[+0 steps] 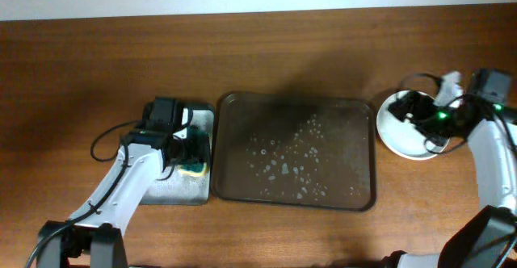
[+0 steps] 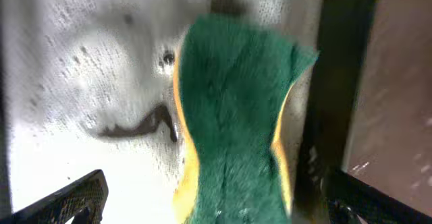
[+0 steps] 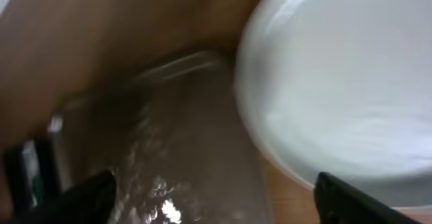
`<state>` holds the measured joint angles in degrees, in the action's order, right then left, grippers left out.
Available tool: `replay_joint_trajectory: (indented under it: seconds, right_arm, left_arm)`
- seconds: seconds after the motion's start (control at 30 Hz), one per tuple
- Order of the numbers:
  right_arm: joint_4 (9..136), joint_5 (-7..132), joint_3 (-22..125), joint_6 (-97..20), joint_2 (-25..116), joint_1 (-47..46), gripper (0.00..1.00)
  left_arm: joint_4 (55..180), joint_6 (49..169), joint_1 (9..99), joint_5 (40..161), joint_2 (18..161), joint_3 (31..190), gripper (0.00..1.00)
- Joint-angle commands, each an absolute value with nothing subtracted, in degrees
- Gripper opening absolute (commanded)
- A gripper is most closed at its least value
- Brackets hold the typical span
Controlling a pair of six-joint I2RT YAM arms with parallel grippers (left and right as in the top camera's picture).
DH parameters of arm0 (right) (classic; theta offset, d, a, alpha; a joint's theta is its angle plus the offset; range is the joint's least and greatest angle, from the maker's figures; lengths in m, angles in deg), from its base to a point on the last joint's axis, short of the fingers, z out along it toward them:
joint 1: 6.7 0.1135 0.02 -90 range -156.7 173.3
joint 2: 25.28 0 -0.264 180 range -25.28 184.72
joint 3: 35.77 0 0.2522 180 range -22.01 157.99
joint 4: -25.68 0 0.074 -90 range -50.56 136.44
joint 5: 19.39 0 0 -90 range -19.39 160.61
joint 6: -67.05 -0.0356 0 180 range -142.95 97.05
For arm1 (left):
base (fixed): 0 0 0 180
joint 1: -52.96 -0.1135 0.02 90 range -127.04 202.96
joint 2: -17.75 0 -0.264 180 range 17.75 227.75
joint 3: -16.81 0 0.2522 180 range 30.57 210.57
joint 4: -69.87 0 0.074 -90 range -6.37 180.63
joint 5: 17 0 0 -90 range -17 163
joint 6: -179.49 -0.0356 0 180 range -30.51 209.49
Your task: Clean dirty plates on tray and stack at the side
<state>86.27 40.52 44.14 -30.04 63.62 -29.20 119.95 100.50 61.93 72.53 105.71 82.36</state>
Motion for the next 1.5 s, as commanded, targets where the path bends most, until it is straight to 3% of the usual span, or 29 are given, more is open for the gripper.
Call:
replay_joint_trajectory:
  seconds: [0.0,0.13,0.27,0.53,0.63,1.0,1.13,1.23,1.47]
  right_arm:
    - [89.6,44.5,45.0,-26.1,63.9,-19.7,0.99]
    - [98.8,60.9,45.1,-26.2,63.5,-7.4,0.99]
    - [105.3,61.0,45.0,-26.6,57.4,-5.2,0.99]
    - [97.8,67.9,32.5,-26.8,13.4,-5.2,0.99]
    - [98.1,68.1,32.3,-26.8,5.1,-5.2,0.99]
    - [98.6,70.5,32.1,-25.1,2.0,-5.2,0.99]
    - [84.4,70.4,24.2,-25.1,-11.0,-5.2,0.99]
    - [64.3,66.5,6.2,-25.1,-22.7,-5.1,0.99]
    - [27.6,65.3,-18.8,-25.1,-25.1,-5.1,0.99]
  left_arm:
    - [127.1,102.1,60.6,72.5,104.9,92.6,0.99]
    - [145.2,102.1,54.3,78.6,104.9,99.6,1.0]
    - [152.5,101.2,53.2,78.1,101.3,97.6,0.99]
    - [136.9,98.6,53.2,78.1,59.6,77.1,1.0]
    - [136.8,98.6,53.2,78.1,46.3,74.8,0.99]
    - [136.8,98.6,53.2,78.1,45.6,74.8,1.0]
    - [136.8,98.6,53.2,78.1,45.6,74.8,0.99]
    - [136.8,98.6,53.2,78.1,45.6,74.8,0.99]
    - [136.8,98.6,53.2,78.1,45.6,74.8,0.99]
